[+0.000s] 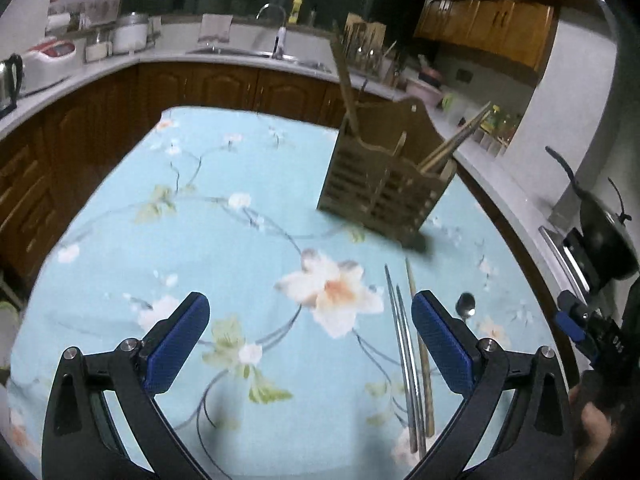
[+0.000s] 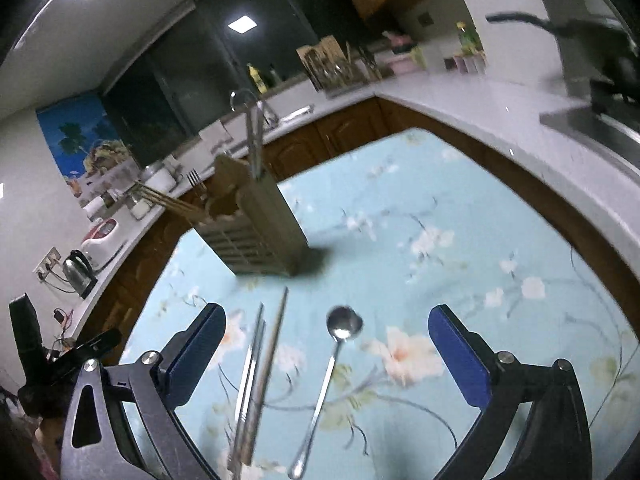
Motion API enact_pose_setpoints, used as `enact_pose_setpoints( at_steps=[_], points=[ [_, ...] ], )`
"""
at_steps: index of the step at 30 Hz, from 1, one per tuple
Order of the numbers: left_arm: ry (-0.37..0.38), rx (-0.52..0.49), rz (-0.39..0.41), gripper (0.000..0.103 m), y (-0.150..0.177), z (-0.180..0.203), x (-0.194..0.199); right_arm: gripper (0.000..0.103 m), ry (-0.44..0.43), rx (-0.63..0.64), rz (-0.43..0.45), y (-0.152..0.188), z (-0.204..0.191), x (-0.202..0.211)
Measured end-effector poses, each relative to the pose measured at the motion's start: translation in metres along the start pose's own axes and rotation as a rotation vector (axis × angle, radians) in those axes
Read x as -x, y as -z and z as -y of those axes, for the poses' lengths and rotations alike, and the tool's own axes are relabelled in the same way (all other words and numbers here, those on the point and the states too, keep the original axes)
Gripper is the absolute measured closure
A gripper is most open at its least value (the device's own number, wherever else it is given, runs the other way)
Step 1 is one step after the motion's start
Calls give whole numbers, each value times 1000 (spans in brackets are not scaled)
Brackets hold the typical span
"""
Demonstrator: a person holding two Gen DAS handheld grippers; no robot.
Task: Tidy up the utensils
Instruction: 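Open both grippers and withdraw them back over the utensil row, then grasp a metal chopstick with the left gripper while the right gripper grasps the metal spoon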
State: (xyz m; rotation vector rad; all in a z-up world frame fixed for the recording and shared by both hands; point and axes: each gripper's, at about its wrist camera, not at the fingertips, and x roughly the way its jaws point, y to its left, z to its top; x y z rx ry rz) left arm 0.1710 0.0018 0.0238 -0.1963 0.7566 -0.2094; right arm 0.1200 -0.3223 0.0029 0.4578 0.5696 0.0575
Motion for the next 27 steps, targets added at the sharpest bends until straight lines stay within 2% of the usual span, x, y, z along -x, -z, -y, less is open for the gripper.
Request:
enact_pose_setpoints(
  at_steps=[11, 13, 22, 27],
  points=[
    [35, -19, -81, 1, 5, 14, -25, 2, 25, 60, -95, 14, -9, -30],
    [44, -27, -95, 3, 3, 19, -31, 6, 29, 74, -113, 13, -10, -38],
    [83, -94, -209, 24, -12, 43, -73, 29, 29, 93, -198, 5, -2, -76],
    [93, -124, -257, 36, -18, 56, -101, 29, 33, 112, -247, 5, 2, -93]
  ],
)
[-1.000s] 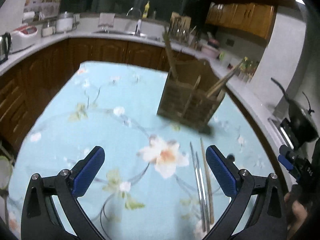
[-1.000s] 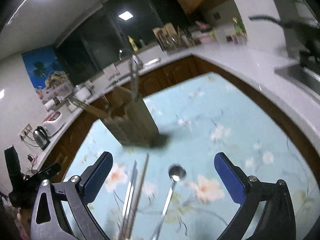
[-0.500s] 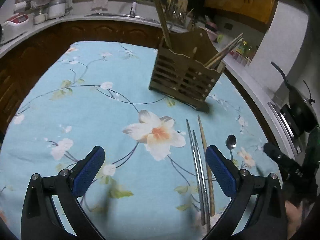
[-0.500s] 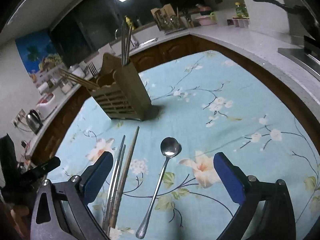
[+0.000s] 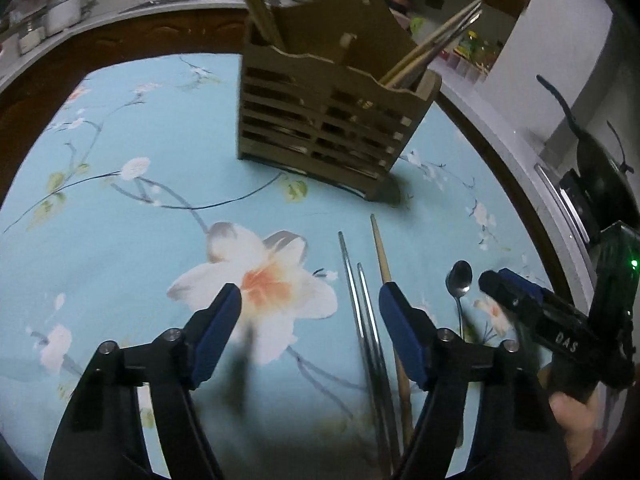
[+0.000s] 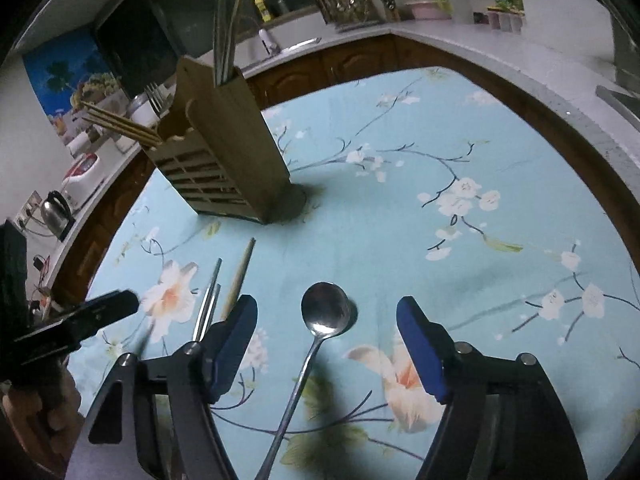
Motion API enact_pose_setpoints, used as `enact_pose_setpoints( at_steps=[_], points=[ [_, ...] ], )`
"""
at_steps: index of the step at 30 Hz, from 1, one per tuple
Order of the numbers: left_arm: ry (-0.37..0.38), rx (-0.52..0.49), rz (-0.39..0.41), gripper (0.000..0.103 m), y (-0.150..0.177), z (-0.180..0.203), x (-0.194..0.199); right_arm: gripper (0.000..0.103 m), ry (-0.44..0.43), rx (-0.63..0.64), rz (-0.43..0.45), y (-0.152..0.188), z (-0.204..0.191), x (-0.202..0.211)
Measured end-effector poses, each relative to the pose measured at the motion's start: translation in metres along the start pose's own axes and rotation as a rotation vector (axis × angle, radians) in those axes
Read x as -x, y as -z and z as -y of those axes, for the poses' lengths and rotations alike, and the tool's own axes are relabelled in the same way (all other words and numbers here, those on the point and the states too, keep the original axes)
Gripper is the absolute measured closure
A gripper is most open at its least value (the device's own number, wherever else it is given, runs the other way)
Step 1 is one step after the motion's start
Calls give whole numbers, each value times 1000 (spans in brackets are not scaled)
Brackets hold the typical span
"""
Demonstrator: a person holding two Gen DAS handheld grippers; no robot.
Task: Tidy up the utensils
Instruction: 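Grasp a metal chopstick with the left gripper while the right gripper grasps the metal spoon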
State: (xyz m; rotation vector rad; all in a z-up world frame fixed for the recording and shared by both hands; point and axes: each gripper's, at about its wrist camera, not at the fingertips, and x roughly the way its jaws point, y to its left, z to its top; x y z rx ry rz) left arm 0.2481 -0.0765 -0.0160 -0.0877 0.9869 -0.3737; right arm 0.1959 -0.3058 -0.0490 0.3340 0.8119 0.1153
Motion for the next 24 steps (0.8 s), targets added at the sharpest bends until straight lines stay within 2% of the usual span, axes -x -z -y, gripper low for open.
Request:
enact_pose_setpoints(
  at_steps=[1, 4, 7, 10, 11, 12, 13, 15, 19, 22, 24],
  points=[
    [-1, -3, -15, 38, -4, 2, -7, 29, 0, 5, -7, 0, -1, -2],
    [9, -19, -50, 51, -12, 8, -25, 31, 0, 27, -27, -1, -4, -9],
    [3, -44, -79, 56, -17, 16, -40, 39, 11, 43, -54, 0, -5, -18],
    [1, -67, -112, 69, -20, 23, -56, 45, 24, 54, -61, 2, -4, -24],
    [3, -73, -123, 78, -20, 24, -60, 46, 31, 59, -63, 2, -5, -25],
    [-5, -85, -121, 80, -20, 27, -63, 47, 35, 62, -60, 1, -5, -25],
    [-25, -113, -112, 82, -20, 31, -65, 53, 38, 63, -61, 0, -5, -26],
    [-34, -128, -110, 92, -21, 34, -68, 63, 51, 67, -59, -1, -4, -28],
    [-44, -157, -99, 97, -21, 35, -69, 90, 47, 55, -53, -3, 0, -31],
    [-56, -183, -97, 99, -19, 37, -68, 96, 33, 51, -47, -3, -1, -30],
    [-34, -161, -104, 100, -20, 34, -67, 100, 12, 43, -42, -4, -2, -27]
  ],
)
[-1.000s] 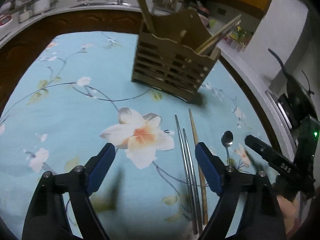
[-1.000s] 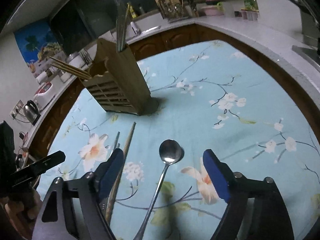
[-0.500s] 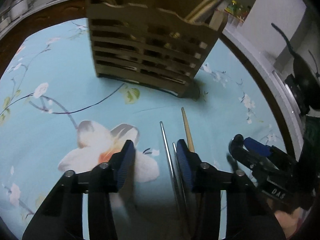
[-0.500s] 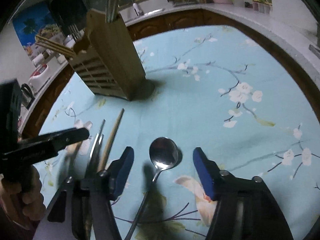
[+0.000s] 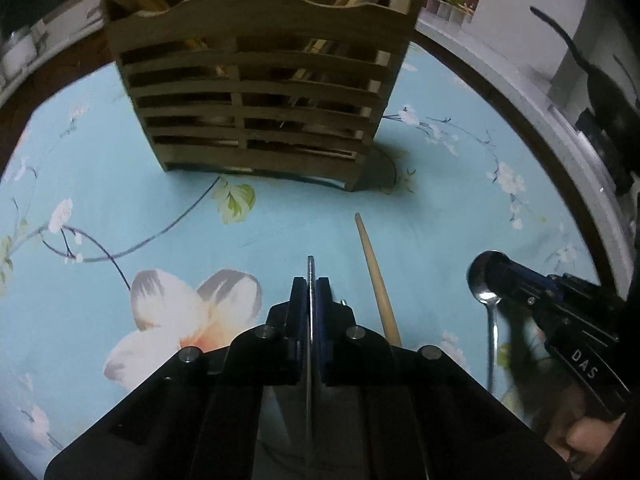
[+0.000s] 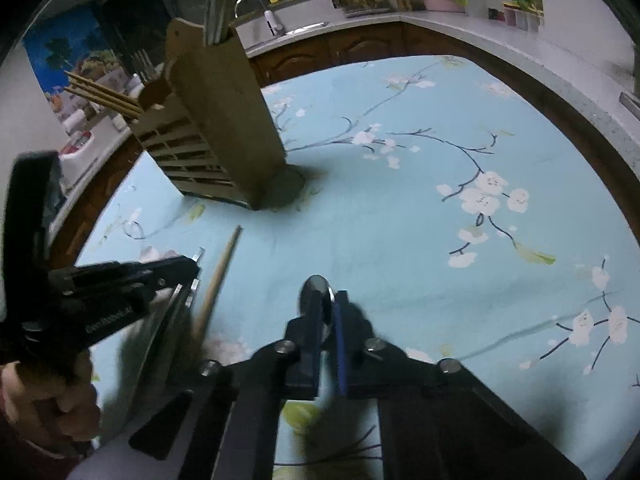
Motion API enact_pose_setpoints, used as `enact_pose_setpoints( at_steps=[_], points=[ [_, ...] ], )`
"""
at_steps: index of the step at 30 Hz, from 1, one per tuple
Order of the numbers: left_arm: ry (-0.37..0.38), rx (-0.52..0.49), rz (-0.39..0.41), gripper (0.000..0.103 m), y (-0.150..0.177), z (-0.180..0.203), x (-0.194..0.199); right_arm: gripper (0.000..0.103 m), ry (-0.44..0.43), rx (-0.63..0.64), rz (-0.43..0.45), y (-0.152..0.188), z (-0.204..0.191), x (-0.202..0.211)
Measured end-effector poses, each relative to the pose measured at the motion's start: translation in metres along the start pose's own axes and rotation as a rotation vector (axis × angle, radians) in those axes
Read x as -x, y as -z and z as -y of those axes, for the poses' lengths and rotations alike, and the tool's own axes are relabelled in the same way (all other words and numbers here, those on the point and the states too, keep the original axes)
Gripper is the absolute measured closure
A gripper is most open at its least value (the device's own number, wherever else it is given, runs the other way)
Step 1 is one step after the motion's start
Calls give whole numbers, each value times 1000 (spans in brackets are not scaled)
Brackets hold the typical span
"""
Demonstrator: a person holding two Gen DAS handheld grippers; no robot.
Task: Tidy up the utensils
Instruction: 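Grasp a metal chopstick with the left gripper while the right gripper grasps the metal spoon, then lift the chopstick and spoon and lower them into the wooden holder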
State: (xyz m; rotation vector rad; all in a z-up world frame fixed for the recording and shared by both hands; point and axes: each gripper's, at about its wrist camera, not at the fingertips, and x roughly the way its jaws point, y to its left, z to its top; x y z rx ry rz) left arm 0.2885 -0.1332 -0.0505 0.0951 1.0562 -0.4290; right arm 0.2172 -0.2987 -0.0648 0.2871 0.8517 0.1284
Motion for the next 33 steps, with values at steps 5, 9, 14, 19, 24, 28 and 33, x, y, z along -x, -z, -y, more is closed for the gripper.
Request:
enact_pose_setpoints(
  at_steps=[5, 9, 14, 19, 24, 28, 33],
  points=[
    [63, 52, 29, 100, 12, -13, 23, 101, -15, 1, 23, 0, -6, 14],
    [104, 79, 87, 100, 18, -24, 58, 101, -29, -2, 63, -1, -8, 34],
    [131, 99, 164, 100, 22, -28, 101, 101, -24, 10, 136, -6, -15, 69],
    [135, 96, 231, 100, 26, -29, 137, 101, -17, 33, 206, -12, -25, 101],
    [138, 94, 301, 100, 31, -33, 171, 101, -12, 60, 277, -22, -34, 128],
    [137, 98, 358, 100, 34, -37, 198, 101, -12, 75, 326, -28, -40, 145],
    [132, 104, 397, 100, 32, -42, 214, 101, -2, 94, 369, -36, -48, 156]
  ],
)
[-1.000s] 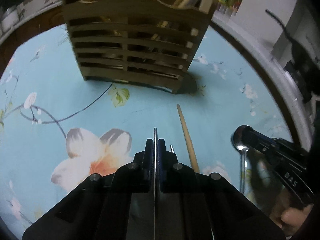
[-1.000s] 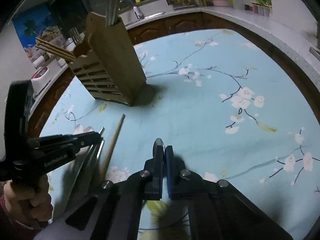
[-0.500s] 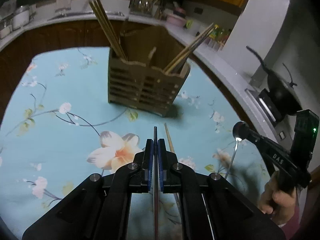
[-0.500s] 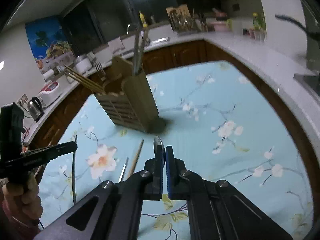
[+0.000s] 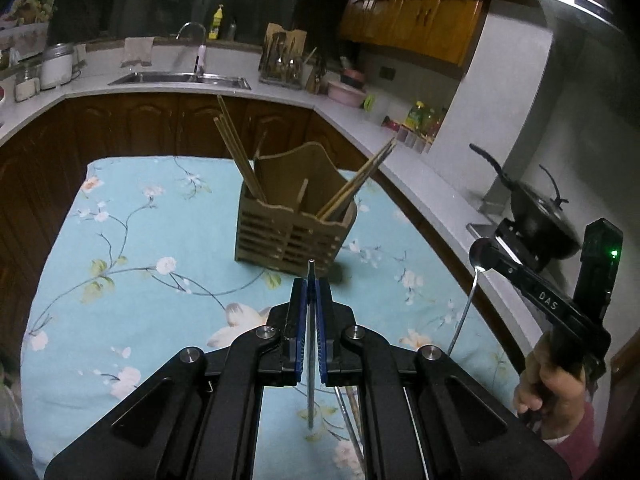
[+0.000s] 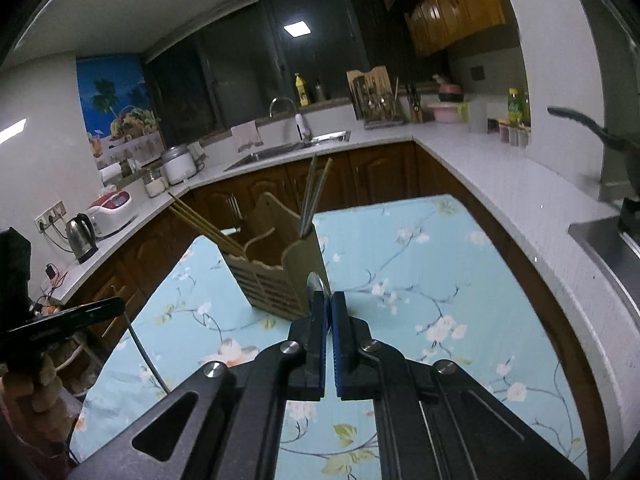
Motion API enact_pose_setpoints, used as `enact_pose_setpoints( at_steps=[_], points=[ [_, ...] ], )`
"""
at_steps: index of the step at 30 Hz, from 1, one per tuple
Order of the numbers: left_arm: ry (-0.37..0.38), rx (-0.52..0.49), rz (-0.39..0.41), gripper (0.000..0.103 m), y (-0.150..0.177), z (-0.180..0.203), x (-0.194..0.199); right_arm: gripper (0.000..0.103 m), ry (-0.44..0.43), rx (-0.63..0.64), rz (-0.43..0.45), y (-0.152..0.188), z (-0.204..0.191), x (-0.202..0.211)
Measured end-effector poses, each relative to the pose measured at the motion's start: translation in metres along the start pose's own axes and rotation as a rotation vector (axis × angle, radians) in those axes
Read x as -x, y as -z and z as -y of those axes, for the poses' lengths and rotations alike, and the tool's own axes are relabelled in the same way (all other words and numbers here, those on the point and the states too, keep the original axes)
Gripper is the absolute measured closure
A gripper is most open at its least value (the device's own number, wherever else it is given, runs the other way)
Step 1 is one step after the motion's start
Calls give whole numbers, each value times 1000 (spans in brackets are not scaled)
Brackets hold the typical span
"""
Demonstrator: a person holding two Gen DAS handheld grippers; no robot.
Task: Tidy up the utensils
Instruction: 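Lift the chopstick and spoon and lower them into the wooden holder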
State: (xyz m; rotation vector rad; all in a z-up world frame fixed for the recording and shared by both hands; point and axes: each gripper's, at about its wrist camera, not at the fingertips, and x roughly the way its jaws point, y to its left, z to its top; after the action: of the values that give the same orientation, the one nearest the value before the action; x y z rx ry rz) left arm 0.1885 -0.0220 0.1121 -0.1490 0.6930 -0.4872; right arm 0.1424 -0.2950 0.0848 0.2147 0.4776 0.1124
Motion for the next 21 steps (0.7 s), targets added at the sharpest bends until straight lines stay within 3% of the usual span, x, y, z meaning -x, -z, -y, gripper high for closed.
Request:
enact_pose_setpoints(
  at_steps=[12, 21],
  points=[
    [1, 4, 76, 100, -28, -3, 16, 101, 3, 50, 64, -24, -17, -8],
    [-16, -5, 164, 100, -73, -5, 20, 100, 15, 82, 125, -52, -28, -27]
  ],
)
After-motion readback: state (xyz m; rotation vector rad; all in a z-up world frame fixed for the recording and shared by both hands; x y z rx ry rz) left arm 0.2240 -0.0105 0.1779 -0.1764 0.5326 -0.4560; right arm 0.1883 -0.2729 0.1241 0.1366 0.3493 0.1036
